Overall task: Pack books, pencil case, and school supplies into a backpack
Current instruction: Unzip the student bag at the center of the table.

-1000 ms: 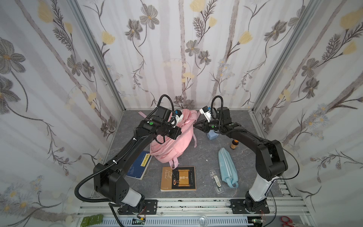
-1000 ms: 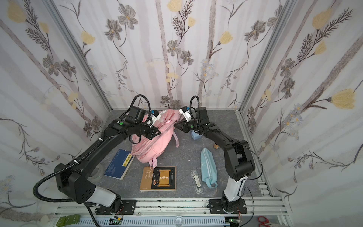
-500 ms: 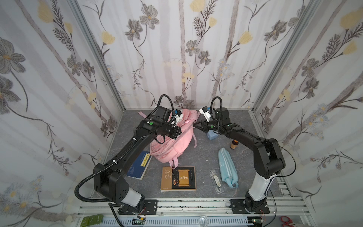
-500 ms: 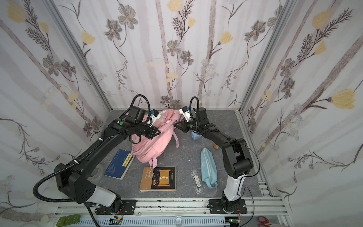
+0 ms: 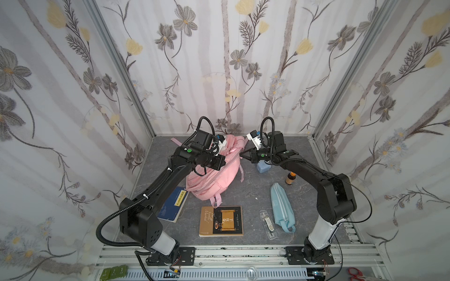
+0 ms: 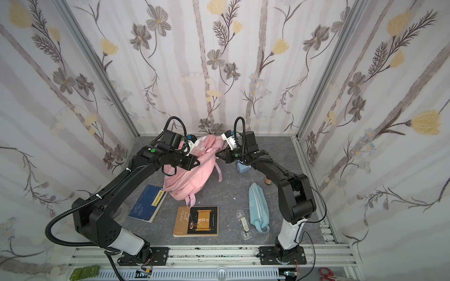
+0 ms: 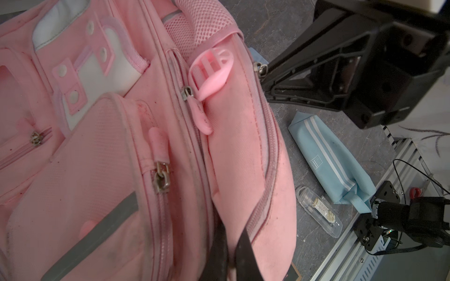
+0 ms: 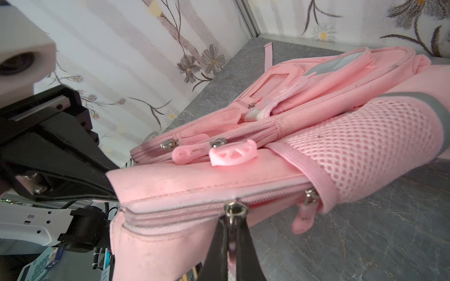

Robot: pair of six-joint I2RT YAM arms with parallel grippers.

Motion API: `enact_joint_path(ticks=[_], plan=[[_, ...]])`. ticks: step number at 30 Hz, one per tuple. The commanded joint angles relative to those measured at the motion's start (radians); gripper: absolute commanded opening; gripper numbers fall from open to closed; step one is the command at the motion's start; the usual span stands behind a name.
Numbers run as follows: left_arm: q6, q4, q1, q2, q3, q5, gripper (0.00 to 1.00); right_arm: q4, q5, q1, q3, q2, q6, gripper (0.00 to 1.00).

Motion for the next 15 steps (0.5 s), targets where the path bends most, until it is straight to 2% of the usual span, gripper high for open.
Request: enact_joint_path(ticks=[1,5,10,15], plan=[[-0.063,-0.018,0.003,0.043,0.049,-0.021,0.00,-0.146,0.016,0.022,0.034,-0.024,-0.041,0.00],[-0.101,-0.042,0.003,0.081,0.088,-0.019,0.00,-0.225,0.052,0.040,0.071,-0.045,-0.036,0.00],[-0.175,-0.058,0.003,0.112,0.141,-0.046,0.00,-0.408,0.082,0.055,0.191,-0.036,-0.024,0.00],[-0.270,-0.173,-0.006,0.185,0.279,-0.116,0.00,-0.519,0.054,0.076,0.271,-0.032,0.055,0.00]])
